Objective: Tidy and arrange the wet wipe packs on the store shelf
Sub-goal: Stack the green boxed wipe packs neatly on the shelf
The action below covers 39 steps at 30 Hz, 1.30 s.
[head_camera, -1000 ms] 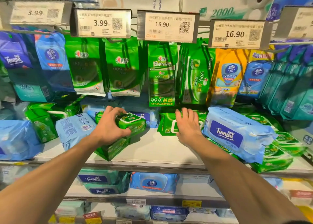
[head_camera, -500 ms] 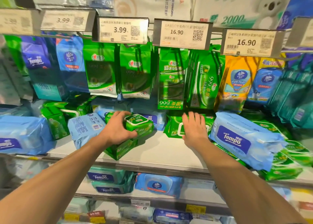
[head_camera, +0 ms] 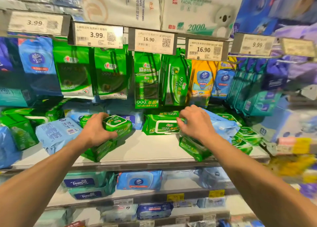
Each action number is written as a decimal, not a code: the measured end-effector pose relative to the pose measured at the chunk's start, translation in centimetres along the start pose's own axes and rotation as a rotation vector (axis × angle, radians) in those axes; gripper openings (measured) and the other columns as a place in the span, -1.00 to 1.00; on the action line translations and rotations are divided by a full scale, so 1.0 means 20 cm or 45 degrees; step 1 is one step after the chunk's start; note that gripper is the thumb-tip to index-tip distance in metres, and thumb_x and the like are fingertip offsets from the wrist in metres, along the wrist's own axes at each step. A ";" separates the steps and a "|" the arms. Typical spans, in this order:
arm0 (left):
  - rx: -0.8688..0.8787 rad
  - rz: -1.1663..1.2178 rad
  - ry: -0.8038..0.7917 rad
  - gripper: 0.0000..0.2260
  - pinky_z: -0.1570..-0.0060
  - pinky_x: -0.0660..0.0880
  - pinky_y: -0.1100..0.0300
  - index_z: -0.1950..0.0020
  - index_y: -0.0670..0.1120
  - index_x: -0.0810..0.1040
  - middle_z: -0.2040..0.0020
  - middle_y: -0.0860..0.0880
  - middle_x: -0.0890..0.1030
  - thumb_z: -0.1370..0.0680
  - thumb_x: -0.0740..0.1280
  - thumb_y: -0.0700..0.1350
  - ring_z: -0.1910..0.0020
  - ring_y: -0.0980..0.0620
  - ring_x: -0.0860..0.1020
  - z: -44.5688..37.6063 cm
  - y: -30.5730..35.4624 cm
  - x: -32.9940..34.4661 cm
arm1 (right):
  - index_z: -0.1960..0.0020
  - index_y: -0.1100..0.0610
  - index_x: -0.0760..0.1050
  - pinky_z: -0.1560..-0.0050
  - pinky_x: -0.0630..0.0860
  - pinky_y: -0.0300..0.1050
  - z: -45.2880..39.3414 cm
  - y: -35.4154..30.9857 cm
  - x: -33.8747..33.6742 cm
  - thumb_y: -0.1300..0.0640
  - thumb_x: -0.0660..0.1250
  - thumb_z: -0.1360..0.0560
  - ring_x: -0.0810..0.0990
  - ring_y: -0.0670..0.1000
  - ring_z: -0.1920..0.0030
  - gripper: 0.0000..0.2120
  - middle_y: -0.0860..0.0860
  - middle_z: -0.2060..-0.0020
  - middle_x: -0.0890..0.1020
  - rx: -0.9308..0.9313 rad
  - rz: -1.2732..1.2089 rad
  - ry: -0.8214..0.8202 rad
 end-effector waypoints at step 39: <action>-0.029 -0.067 -0.012 -0.14 -0.17 0.46 0.14 -0.46 -0.15 0.32 -0.29 -0.16 0.47 -0.24 0.62 -0.07 -0.16 -0.08 0.50 0.36 -0.16 -0.37 | -0.55 -0.16 0.03 -0.28 0.34 0.11 -0.07 -0.54 0.25 -0.25 0.55 -0.16 0.40 0.21 -0.31 0.11 0.11 -0.33 0.40 0.023 0.044 -0.706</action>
Point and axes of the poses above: each hand's wrist, its own z-axis away from the middle knuckle, its own x-axis out of the palm, y = z × x, the point moved 2 cm from there along -z, towards the middle knuckle
